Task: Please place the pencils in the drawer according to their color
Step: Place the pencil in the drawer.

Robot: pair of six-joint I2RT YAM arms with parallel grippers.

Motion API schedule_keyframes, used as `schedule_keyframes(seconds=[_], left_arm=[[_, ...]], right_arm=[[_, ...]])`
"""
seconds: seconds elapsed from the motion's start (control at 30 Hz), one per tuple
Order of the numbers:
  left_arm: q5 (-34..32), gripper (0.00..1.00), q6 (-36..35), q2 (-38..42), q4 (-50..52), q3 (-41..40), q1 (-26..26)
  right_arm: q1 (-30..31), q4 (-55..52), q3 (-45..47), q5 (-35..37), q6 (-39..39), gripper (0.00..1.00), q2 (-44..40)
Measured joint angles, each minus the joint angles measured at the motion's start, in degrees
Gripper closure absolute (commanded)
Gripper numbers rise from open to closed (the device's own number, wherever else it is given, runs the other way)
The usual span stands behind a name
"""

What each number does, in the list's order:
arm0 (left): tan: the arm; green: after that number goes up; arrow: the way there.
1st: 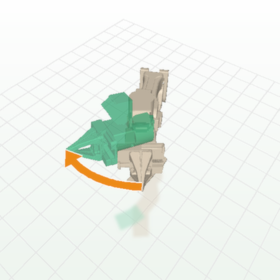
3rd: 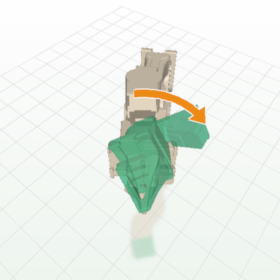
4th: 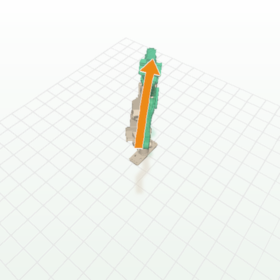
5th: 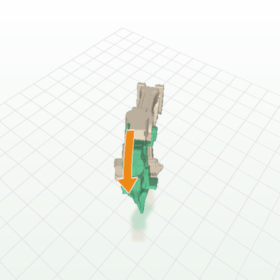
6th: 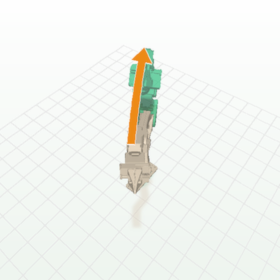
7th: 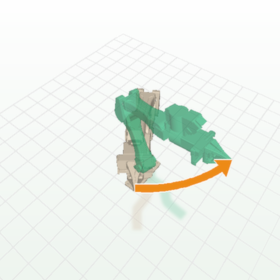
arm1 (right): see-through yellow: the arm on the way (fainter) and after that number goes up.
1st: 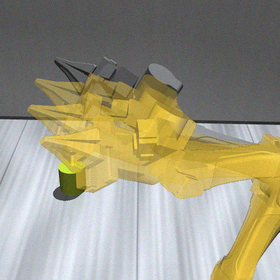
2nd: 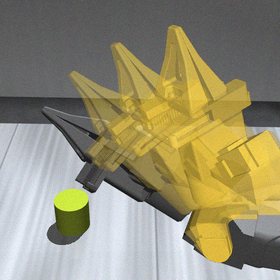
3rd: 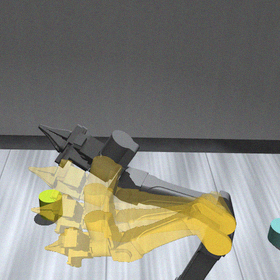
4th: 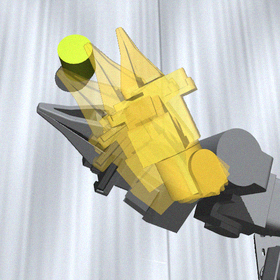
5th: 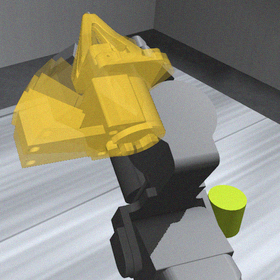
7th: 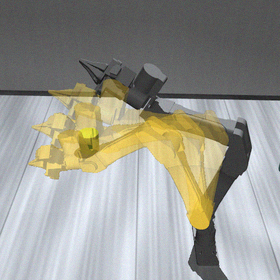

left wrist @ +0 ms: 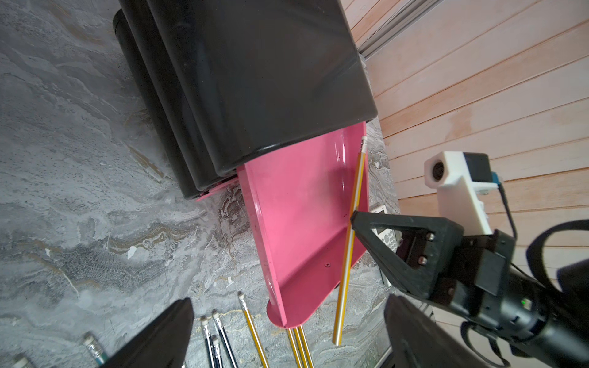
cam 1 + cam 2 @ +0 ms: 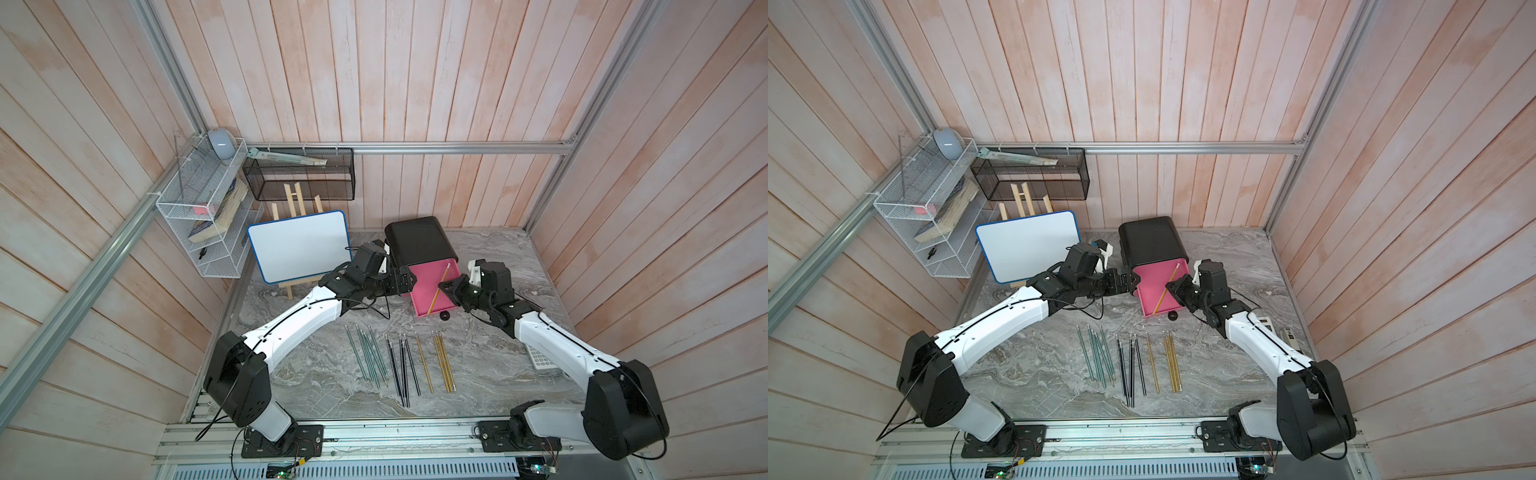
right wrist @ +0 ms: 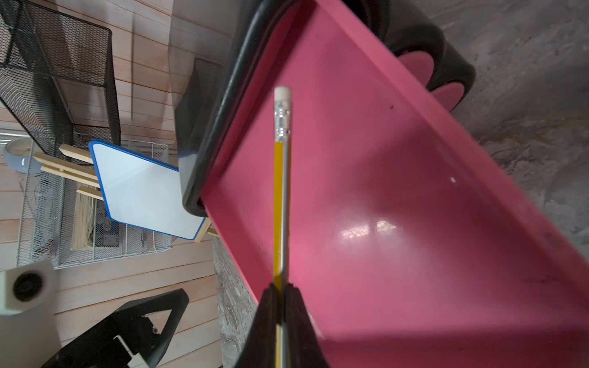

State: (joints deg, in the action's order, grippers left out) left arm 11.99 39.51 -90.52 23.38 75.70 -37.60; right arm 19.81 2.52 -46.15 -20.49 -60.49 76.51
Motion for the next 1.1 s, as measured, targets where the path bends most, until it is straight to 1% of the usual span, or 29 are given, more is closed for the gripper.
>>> schedule_keyframes(seconds=[0.37,0.4,0.43,0.5,0.53,0.6,0.63,0.87,1.1], left_arm=[[0.46,0.00,0.22,0.00,-0.28,-0.35,-0.24],[0.59,0.00,0.22,0.00,-0.28,-0.35,-0.33],[0.66,0.00,0.22,0.00,-0.31,-0.39,-0.33],[0.83,0.00,0.22,0.00,-0.28,-0.52,-0.44],[0.87,0.00,0.22,0.00,-0.31,-0.57,-0.44],[1.03,0.00,0.22,0.00,-0.26,-0.61,-0.44],[1.03,0.00,0.22,0.00,-0.26,-0.61,-0.44],[1.01,0.01,0.22,0.02,-0.22,-0.96,-0.44],[0.50,0.01,0.17,1.86,-0.15,-2.89,-0.52]], right_arm=[[0.00,2.93,-2.16,0.02,-0.37,1.00,6.62],[0.00,3.21,-2.45,0.02,-0.35,0.97,7.02],[0.00,3.39,-2.69,0.02,-0.35,0.92,7.34],[0.00,3.58,-3.26,0.00,-0.31,0.77,7.98],[0.00,3.61,-3.48,0.00,-0.35,0.72,8.13],[0.00,3.61,-3.98,0.00,0.17,0.64,8.24],[0.00,3.67,-4.15,0.00,0.22,0.62,8.24],[0.00,3.17,-4.61,-0.20,0.72,0.59,7.19],[0.02,-0.57,-4.61,-1.29,3.10,0.58,0.17]])
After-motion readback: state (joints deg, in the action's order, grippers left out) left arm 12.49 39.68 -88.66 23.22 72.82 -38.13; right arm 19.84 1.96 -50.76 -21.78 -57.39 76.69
